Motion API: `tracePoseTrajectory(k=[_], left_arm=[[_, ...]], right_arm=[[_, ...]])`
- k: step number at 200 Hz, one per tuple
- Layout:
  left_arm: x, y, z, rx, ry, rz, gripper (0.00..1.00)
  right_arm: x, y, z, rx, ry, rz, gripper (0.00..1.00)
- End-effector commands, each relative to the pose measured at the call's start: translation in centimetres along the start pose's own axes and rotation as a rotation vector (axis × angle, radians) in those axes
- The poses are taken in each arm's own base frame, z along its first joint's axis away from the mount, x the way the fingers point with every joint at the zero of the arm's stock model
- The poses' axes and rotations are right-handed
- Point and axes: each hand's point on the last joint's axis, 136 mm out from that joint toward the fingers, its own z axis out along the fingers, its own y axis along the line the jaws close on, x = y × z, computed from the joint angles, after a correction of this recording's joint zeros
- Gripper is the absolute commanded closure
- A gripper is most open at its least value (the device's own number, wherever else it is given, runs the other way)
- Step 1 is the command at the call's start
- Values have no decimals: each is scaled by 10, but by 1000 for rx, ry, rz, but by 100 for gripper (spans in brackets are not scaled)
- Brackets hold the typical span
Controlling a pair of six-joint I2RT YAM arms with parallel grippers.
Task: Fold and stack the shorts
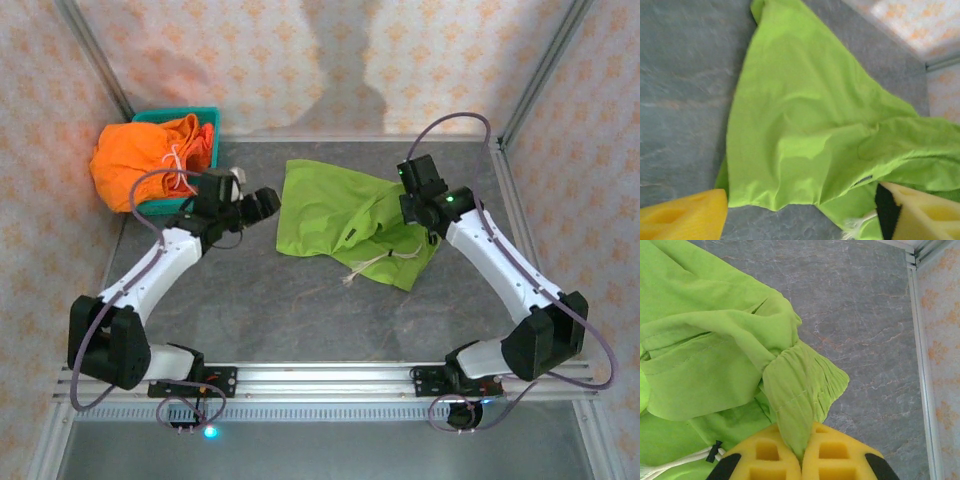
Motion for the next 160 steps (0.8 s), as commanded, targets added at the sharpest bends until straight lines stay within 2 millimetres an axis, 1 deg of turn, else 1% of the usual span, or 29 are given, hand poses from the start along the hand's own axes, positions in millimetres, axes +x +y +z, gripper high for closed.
tracePoseTrajectory(k=[1,8,18,26,42,57,70,82,107,135,160], left_arm=[[25,15,33,-1,36,-113,34],[32,24,39,-27,50,-129,36],[40,35,47,-58,67,-153,37],[45,42,51,-73,74,-164,39],[51,51,57,-98,73,-182,45],[56,55,61,-123,73,-178,51],[59,57,65,-139,76,-170,54],[62,60,71,-151,88,-170,58],[68,63,83,-171,127,-160,60],[74,76,90,-219,143,-148,63],[75,77,94,-230,157,-136,75]], right_arm=[[0,-7,0,28,-14,41,100],[0,-7,0,28,-15,41,100],[1,-7,0,28,-16,42,100],[1,-7,-1,25,-19,42,100],[2,-7,-1,24,-21,43,100],[3,-7,-1,22,-23,46,100],[5,-7,-1,18,-22,50,100],[6,-7,-1,17,-22,50,100],[8,-7,-1,20,-18,41,100],[11,-8,-1,25,-19,35,100],[12,-8,1,27,-18,32,100]])
